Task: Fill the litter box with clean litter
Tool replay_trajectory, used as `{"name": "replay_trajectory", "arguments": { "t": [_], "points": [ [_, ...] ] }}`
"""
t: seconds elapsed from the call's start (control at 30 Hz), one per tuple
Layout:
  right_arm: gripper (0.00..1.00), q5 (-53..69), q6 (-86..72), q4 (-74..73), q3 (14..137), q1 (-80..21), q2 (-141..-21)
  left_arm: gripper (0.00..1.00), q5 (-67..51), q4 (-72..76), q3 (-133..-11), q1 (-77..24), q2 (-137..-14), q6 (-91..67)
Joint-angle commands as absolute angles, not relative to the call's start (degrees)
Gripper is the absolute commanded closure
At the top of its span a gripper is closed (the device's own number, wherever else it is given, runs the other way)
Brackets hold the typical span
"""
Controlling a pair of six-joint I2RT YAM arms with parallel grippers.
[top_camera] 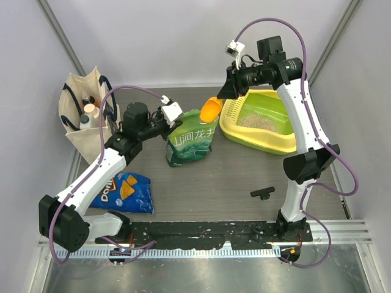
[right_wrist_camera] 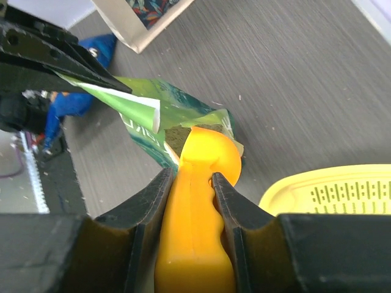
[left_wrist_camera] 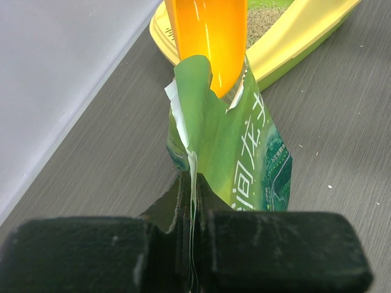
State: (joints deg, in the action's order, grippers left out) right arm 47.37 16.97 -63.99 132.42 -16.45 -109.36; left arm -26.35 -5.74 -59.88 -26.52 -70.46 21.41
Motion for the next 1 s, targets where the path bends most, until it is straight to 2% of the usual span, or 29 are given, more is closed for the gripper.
{"name": "replay_trajectory", "arguments": {
  "t": [0.0,0.17,0.3,0.5,0.7,0.97],
  "points": [
    [0.99,44.21,29.86,-70.90,137.37,-18.89,-109.51,1.00,-27.16,0.18,-62.49,-26.81,-67.50,21.09],
    [0.99,40.18,35.07,-69.97,130.46,-22.14,-107.93,1.00,-27.60,0.26,-62.58,-26.89,-67.59,21.09],
    [0.99,29.76,27.63,-57.08,123.23,-25.66,-106.35,1.00,-27.51,0.26,-62.58,-26.81,-67.59,20.39],
    [0.99,16.64,12.50,-46.07,118.39,-27.33,-105.47,1.00,-26.81,0.79,-63.19,-26.81,-67.15,15.56],
    [0.99,11.43,4.92,-47.63,118.39,-29.08,-106.52,1.00,-26.63,2.55,-62.93,-26.81,-67.15,13.01],
    [0.99,5.72,2.20,-45.44,104.96,-31.38,-106.00,1.00,-25.93,7.47,-61.26,-26.89,-66.88,4.23]
  ]
}}
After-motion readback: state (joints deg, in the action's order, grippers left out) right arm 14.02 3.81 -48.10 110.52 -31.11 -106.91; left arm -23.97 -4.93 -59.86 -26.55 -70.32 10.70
